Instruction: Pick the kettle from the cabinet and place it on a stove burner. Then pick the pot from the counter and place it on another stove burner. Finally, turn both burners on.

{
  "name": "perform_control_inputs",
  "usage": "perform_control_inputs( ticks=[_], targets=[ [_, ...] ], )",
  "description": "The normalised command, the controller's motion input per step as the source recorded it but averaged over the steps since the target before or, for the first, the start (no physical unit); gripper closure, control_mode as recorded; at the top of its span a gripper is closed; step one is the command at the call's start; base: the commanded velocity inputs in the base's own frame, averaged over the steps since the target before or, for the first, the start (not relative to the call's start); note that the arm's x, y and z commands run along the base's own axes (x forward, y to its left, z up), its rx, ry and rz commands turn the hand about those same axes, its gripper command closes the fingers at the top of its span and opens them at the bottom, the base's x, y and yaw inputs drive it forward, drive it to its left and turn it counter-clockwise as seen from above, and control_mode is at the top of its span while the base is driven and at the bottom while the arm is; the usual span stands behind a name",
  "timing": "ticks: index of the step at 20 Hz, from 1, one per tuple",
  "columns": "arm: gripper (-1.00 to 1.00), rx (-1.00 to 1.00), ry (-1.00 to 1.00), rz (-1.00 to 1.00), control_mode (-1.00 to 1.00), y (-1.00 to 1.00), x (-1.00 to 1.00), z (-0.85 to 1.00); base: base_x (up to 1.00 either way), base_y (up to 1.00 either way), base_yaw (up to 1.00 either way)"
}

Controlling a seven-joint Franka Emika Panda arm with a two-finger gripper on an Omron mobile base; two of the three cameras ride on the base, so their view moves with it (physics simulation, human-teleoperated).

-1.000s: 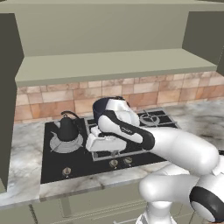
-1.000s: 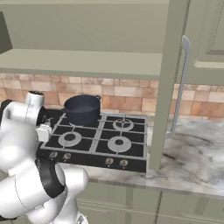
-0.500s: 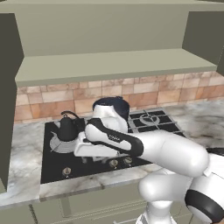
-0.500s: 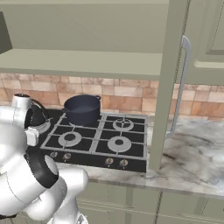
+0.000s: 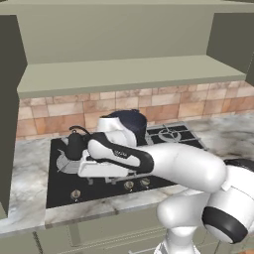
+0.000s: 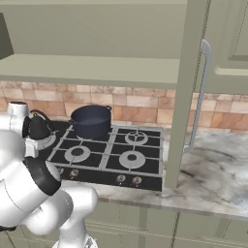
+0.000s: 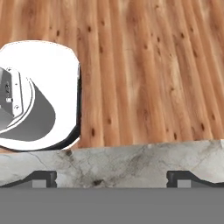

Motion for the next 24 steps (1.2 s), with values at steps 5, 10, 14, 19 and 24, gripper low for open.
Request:
perform_control_inputs(
  ticks=[5, 10, 14, 19, 24],
  targets=[
    [-1.0, -0.04, 0.0, 0.0, -1.0, 0.19, 0.02, -0.02, 0.0, 0.0, 0.0],
    [-1.0, -0.04, 0.0, 0.0, -1.0, 0.26, 0.04, -0.04, 0.0, 0.0, 0.0],
    [-1.0, -0.04, 0.0, 0.0, -1.0, 0.27, 0.08, -0.08, 0.0, 0.0, 0.0],
    [-1.0, -0.04, 0.0, -0.01, -1.0, 0.24, 0.1, -0.08, 0.0, 0.0, 0.0],
    [-1.0, -0.04, 0.0, -0.01, -1.0, 0.22, 0.15, -0.13, 0.0, 0.0, 0.0]
  ],
)
